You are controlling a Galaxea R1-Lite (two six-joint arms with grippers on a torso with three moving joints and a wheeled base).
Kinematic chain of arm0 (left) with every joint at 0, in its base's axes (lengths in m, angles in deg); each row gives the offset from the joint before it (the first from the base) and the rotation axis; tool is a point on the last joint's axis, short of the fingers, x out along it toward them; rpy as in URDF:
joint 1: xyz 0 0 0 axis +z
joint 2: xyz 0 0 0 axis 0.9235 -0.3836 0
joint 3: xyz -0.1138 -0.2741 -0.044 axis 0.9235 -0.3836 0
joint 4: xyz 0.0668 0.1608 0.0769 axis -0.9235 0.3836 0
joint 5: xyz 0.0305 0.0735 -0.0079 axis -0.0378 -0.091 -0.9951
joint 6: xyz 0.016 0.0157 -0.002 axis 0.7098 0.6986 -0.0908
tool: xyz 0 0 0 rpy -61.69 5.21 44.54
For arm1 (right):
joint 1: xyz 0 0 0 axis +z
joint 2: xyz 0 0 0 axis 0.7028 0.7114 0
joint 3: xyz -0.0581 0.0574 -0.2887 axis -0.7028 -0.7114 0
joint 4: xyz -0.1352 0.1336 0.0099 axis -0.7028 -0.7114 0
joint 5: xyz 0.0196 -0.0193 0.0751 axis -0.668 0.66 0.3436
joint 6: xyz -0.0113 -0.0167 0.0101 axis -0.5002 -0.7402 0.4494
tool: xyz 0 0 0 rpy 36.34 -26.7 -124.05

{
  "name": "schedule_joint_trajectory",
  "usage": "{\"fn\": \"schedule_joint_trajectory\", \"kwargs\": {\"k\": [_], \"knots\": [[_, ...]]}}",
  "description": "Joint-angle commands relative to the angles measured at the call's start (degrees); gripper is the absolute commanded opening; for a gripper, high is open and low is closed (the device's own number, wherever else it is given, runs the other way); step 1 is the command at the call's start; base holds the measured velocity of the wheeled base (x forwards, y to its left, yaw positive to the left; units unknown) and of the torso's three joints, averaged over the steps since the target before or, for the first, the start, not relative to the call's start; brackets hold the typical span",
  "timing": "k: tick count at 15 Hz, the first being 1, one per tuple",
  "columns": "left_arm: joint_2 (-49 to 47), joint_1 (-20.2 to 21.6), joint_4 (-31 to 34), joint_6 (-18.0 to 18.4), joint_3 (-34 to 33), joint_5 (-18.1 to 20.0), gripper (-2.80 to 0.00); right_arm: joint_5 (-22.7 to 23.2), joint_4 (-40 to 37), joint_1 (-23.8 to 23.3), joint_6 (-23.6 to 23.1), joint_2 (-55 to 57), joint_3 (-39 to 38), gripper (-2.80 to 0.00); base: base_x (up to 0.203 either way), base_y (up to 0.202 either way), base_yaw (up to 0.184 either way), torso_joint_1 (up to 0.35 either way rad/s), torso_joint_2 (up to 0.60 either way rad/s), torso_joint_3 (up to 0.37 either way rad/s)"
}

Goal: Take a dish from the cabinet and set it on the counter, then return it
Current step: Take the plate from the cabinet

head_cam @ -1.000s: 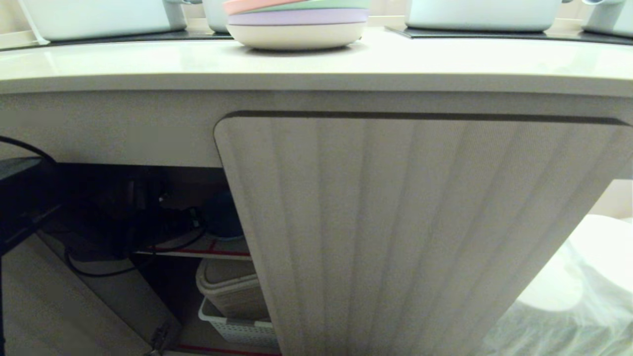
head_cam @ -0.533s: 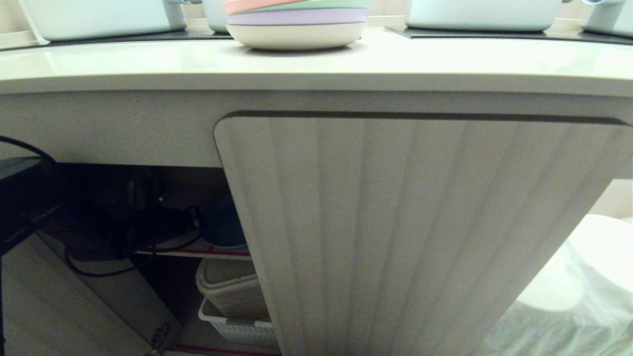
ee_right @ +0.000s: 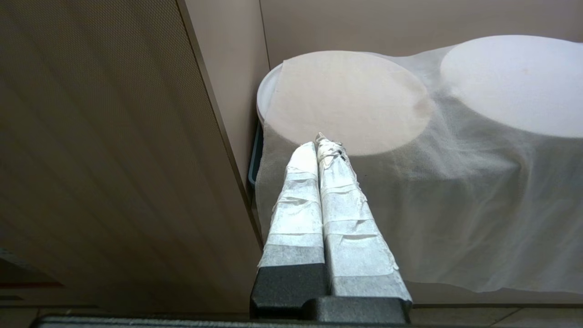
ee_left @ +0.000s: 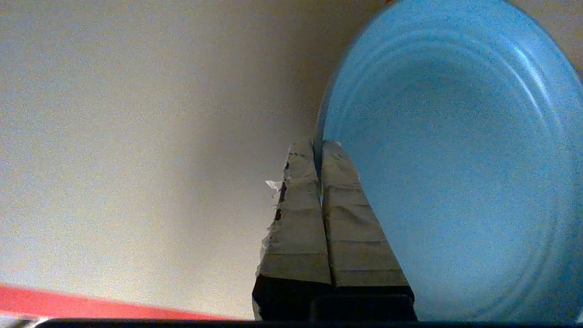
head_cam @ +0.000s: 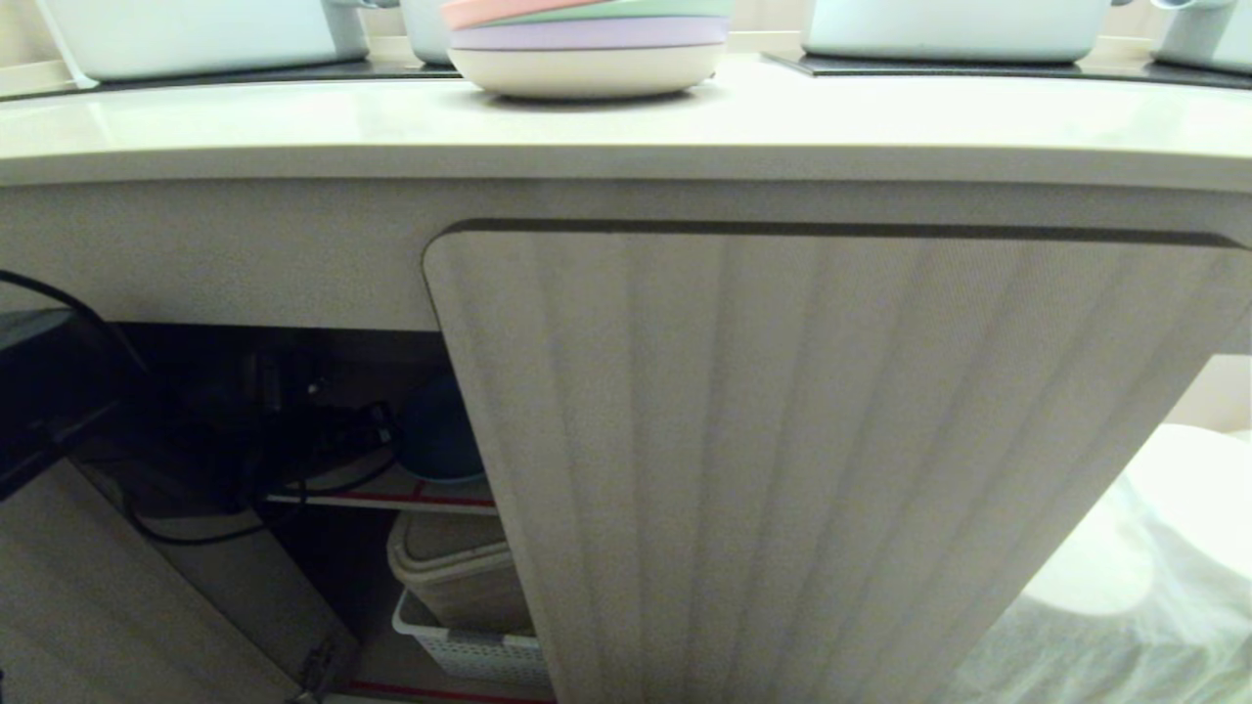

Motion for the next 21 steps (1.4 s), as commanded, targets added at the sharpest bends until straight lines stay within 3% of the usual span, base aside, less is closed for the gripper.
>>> {"fn": "schedule_joint_trajectory", "kwargs": {"k": [1,3,21], "knots": [[1.52,0.09,-0.29,-2.15,-0.95,0.28,-2.8,-0.03,0.02,0.01,0.03,0.0,-0.01,-2.8,0.0,0.0,0.0,0.0,0.0,0.0],[2.25,0.27,-0.33,-3.53,-2.17,0.2,-2.8,-0.03,0.02,0.01,0.03,0.0,-0.01,-2.8,0.0,0.0,0.0,0.0,0.0,0.0],[13.53,2.46,-0.42,-3.55,-18.03,0.83,-2.8,-0.03,0.02,0.01,0.03,0.0,-0.01,-2.8,0.0,0.0,0.0,0.0,0.0,0.0]]}}
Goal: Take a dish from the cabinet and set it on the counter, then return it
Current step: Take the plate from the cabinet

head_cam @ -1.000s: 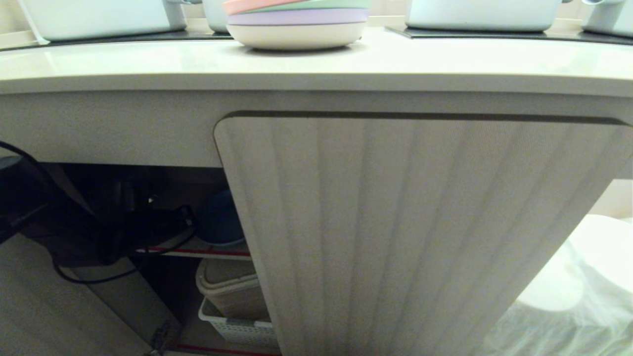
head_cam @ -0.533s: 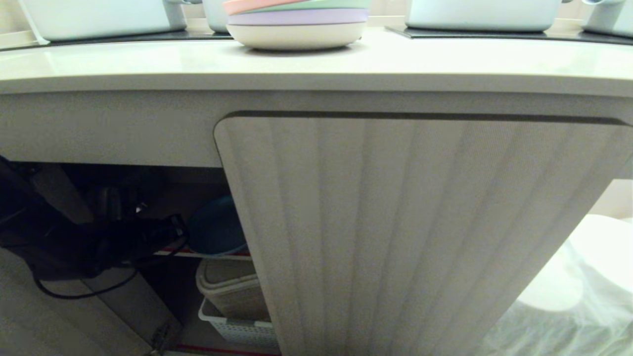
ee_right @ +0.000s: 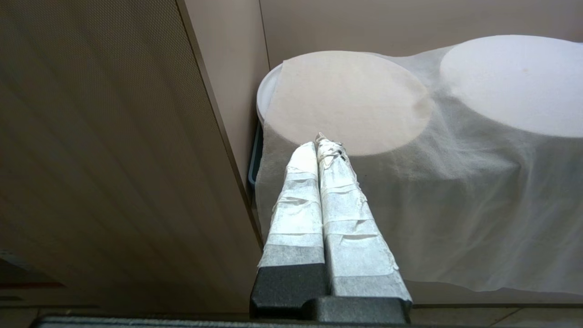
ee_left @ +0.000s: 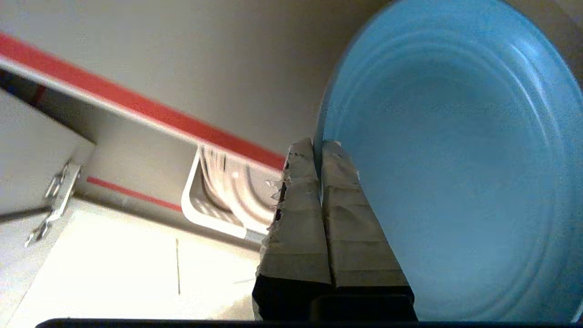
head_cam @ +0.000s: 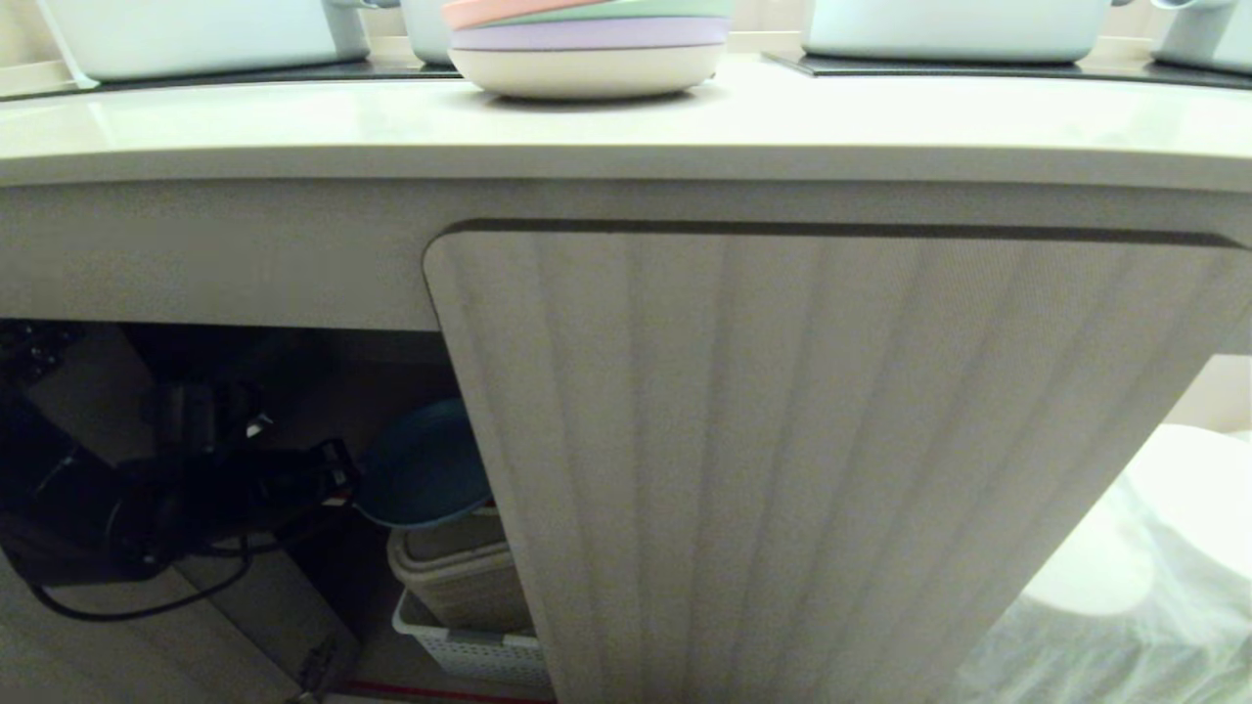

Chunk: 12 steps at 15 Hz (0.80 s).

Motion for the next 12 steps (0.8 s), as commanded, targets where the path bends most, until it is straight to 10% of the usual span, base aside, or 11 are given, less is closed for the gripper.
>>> {"fn": "schedule_joint_trajectory", "kwargs": {"k": [1,12], "knots": [[1.9,0.55,-0.25,-0.14,-1.84,0.21,-2.8,-0.01,0.0,0.01,0.02,0.0,-0.01,-2.8,0.0,0.0,0.0,0.0,0.0,0.0],[8.28,2.68,-0.54,0.63,-9.22,1.02,-2.8,-0.01,0.0,0.01,0.02,0.0,-0.01,-2.8,0.0,0.0,0.0,0.0,0.0,0.0]]}}
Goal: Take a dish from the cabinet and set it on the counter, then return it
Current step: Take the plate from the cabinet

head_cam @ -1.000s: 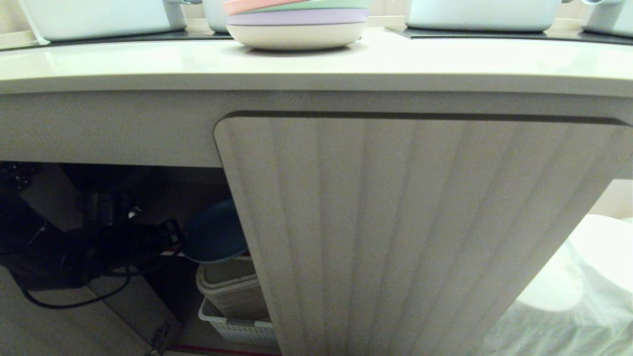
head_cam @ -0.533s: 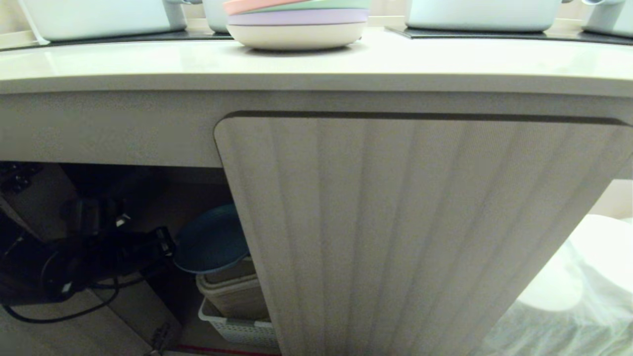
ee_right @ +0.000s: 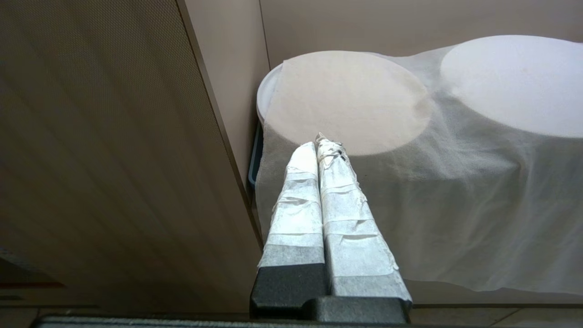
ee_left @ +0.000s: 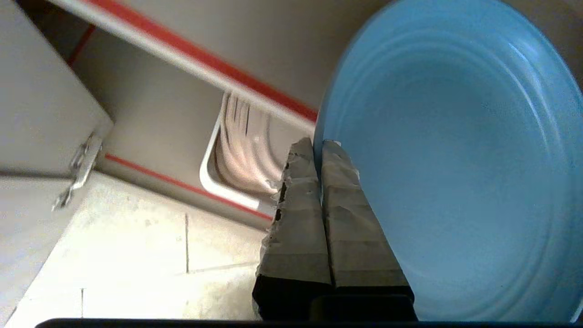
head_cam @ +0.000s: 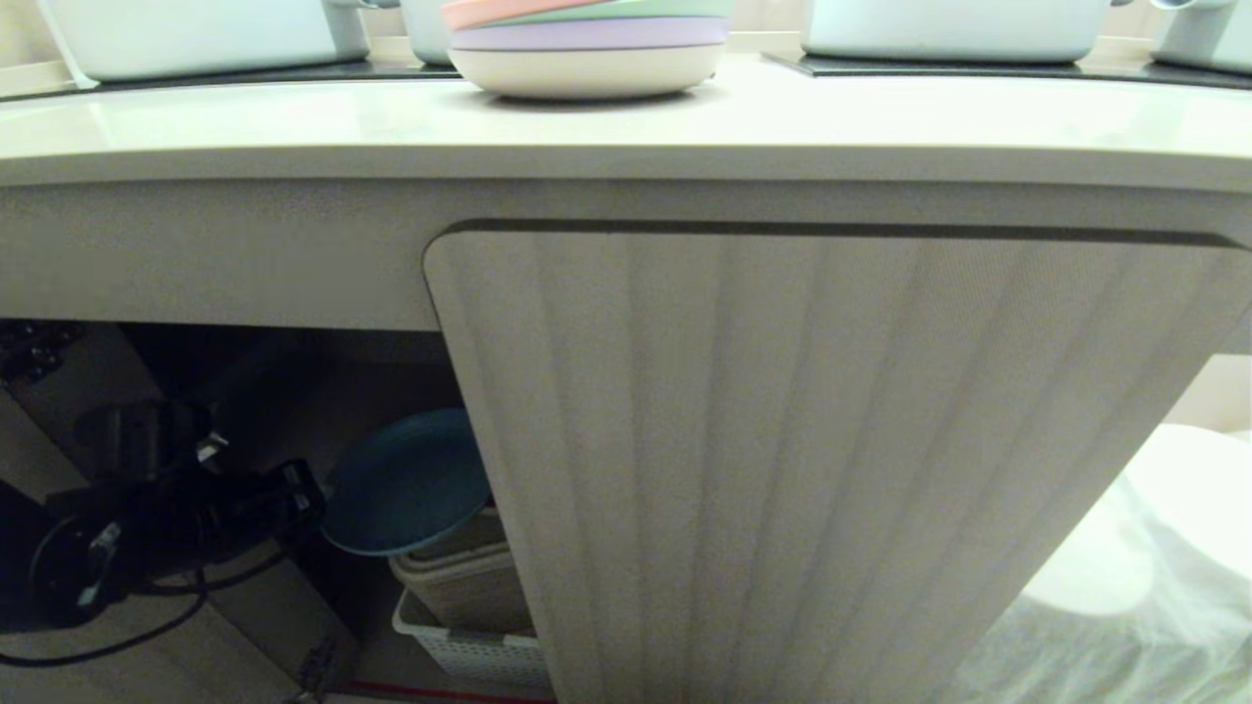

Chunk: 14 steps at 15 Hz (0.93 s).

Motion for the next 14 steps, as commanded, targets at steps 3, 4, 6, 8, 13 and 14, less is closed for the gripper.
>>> {"fn": "schedule_joint_trajectory", "kwargs": {"k": [3,4,6,8,13,14], "knots": [[3.66,0.07,-0.27,-0.1,-4.36,0.18,-2.8,0.0,0.0,0.01,0.02,0.0,-0.01,-2.8,0.0,0.0,0.0,0.0,0.0,0.0],[4.56,0.06,-0.27,-0.1,-5.52,0.23,-2.8,0.0,0.0,0.01,0.02,0.0,-0.01,-2.8,0.0,0.0,0.0,0.0,0.0,0.0],[6.25,0.05,-0.3,-0.18,-7.26,0.34,-2.8,0.0,0.0,0.01,0.02,0.0,-0.01,-2.8,0.0,0.0,0.0,0.0,0.0,0.0],[7.85,0.13,-0.38,-0.19,-9.35,0.35,-2.8,0.0,0.0,0.01,0.02,0.0,-0.01,-2.8,0.0,0.0,0.0,0.0,0.0,0.0],[13.43,0.14,-0.23,-0.19,-14.65,2.08,-2.8,0.0,0.0,0.01,0.11,0.0,-0.01,-2.8,0.0,0.0,0.0,0.0,0.0,0.0],[14.2,0.14,-0.3,-0.19,-15.7,2.12,-2.8,0.0,0.0,0.01,0.02,0.0,-0.01,-2.8,0.0,0.0,0.0,0.0,0.0,0.0]]}}
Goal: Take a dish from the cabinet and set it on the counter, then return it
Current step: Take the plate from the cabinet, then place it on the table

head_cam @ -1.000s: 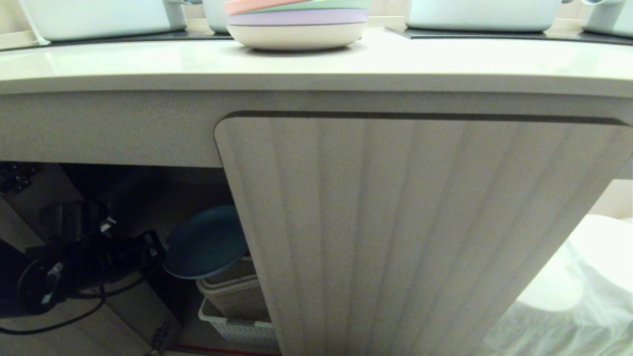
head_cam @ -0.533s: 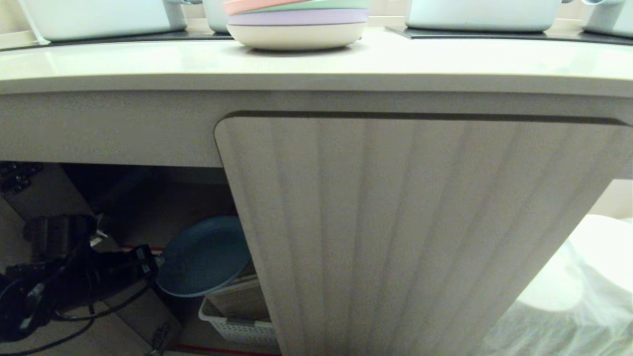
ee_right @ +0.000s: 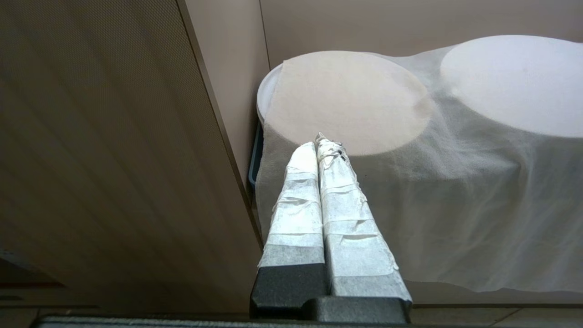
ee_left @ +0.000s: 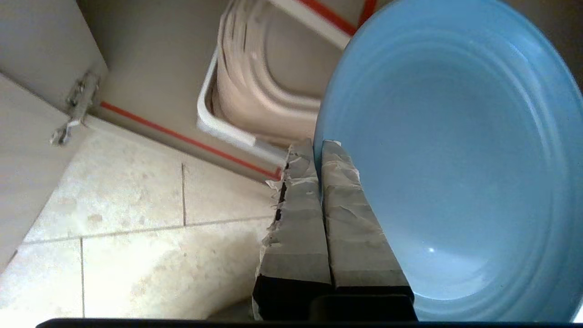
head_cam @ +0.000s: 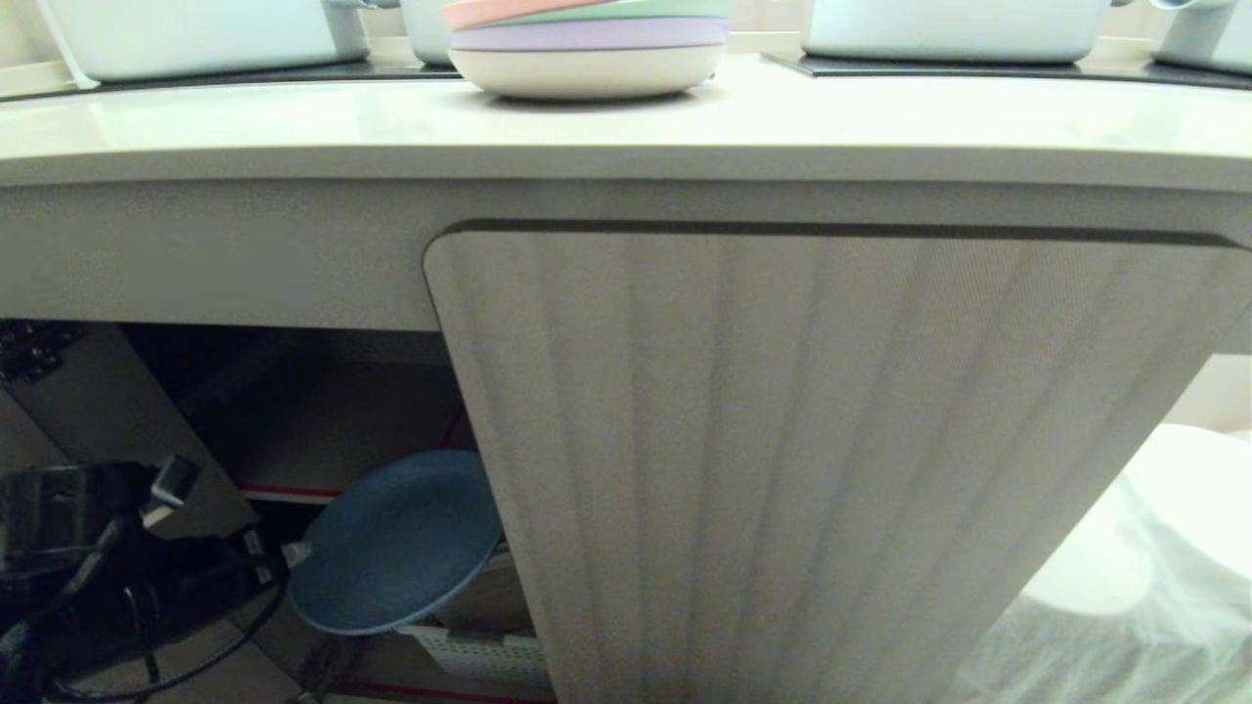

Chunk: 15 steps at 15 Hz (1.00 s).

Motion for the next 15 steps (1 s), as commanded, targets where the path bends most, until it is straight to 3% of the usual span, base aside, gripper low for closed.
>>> {"fn": "schedule_joint_trajectory", "kwargs": {"k": [1,10,15], "knots": [[3.14,0.08,-0.2,-0.14,-2.6,0.18,-2.8,-0.02,0.0,0.01,0.02,0.0,-0.01,-2.8,0.0,0.0,0.0,0.0,0.0,0.0],[7.06,3.77,-0.13,-0.14,-7.45,0.32,-2.8,-0.02,0.0,0.01,0.02,0.0,-0.01,-2.8,0.0,0.0,0.0,0.0,0.0,0.0],[12.39,4.22,0.49,0.21,-11.17,2.83,-2.8,-0.02,0.0,0.01,0.02,0.0,-0.01,-2.8,0.0,0.0,0.0,0.0,0.0,0.0]]}}
